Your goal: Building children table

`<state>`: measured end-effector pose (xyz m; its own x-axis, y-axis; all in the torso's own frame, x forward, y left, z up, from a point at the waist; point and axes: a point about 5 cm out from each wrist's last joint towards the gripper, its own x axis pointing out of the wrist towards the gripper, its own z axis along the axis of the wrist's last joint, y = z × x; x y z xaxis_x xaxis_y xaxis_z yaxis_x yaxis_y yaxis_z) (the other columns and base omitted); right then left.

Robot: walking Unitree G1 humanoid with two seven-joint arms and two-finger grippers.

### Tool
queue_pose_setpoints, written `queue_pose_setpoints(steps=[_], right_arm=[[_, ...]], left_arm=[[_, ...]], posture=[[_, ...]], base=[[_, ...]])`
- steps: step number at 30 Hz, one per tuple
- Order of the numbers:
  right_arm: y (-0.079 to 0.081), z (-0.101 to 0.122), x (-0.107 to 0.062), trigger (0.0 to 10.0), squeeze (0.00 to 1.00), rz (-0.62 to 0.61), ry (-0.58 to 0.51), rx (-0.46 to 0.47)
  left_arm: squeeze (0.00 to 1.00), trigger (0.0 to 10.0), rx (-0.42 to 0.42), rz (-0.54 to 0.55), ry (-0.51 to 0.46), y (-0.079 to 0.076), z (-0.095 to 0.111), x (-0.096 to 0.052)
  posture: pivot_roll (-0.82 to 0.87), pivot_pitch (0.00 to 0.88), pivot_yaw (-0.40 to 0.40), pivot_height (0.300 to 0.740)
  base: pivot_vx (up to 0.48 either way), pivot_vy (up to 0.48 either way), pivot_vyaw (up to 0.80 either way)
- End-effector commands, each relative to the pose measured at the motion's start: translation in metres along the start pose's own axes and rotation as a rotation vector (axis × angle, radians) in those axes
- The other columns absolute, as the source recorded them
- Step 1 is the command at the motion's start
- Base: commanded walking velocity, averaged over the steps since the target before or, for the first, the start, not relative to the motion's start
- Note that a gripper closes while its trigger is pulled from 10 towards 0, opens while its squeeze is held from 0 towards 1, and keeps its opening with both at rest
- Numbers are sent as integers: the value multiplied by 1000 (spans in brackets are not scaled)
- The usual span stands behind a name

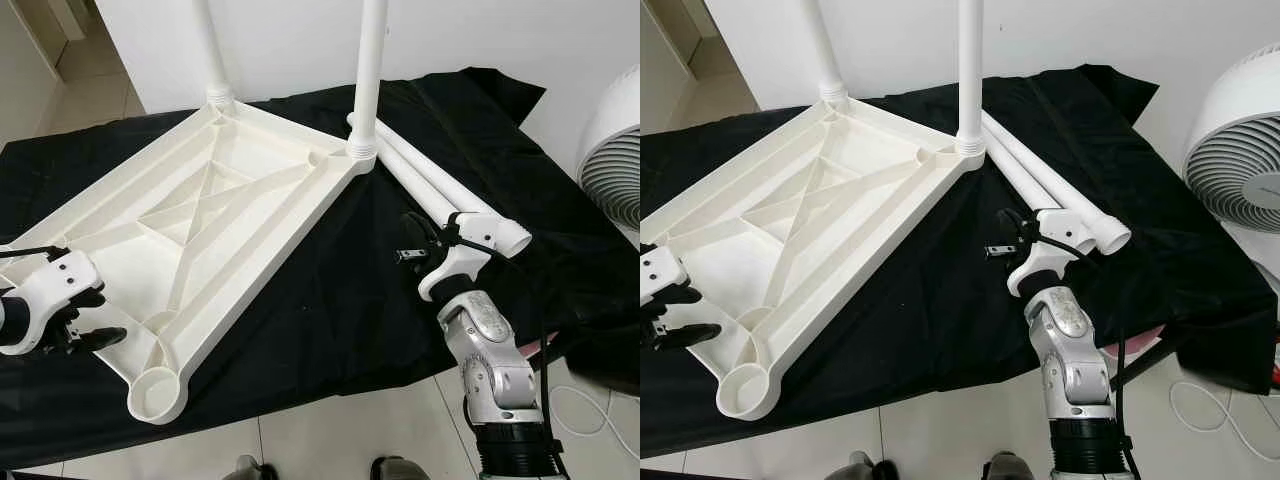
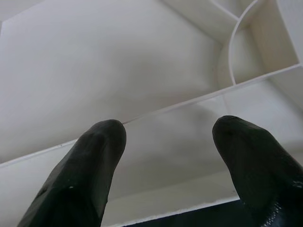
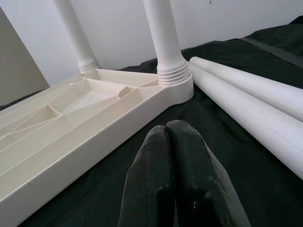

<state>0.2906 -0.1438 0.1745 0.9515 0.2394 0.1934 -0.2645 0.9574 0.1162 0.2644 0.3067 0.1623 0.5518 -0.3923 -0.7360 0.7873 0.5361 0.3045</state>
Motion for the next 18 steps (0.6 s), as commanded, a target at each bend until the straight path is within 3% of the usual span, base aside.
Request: queue_pose_setpoints(steps=[1, 9, 18], right_arm=[[1, -1, -1, 10000, 0, 4, -2, 3], [1, -1, -1, 10000, 0, 1, -2, 1], [0, -1, -2, 10000, 0, 2, 2, 1]], left_arm=[[0, 10000, 31, -9, 12, -5, 1, 9], [0, 10000, 105, 18, 17, -7, 8, 22], [0, 10000, 180, 62, 19, -6, 16, 26]], posture=[[-107, 102, 96, 740], [-112, 104, 95, 740], [-114, 110, 90, 740]], base=[[0, 0, 0], [0, 0, 0], [0, 0, 0]])
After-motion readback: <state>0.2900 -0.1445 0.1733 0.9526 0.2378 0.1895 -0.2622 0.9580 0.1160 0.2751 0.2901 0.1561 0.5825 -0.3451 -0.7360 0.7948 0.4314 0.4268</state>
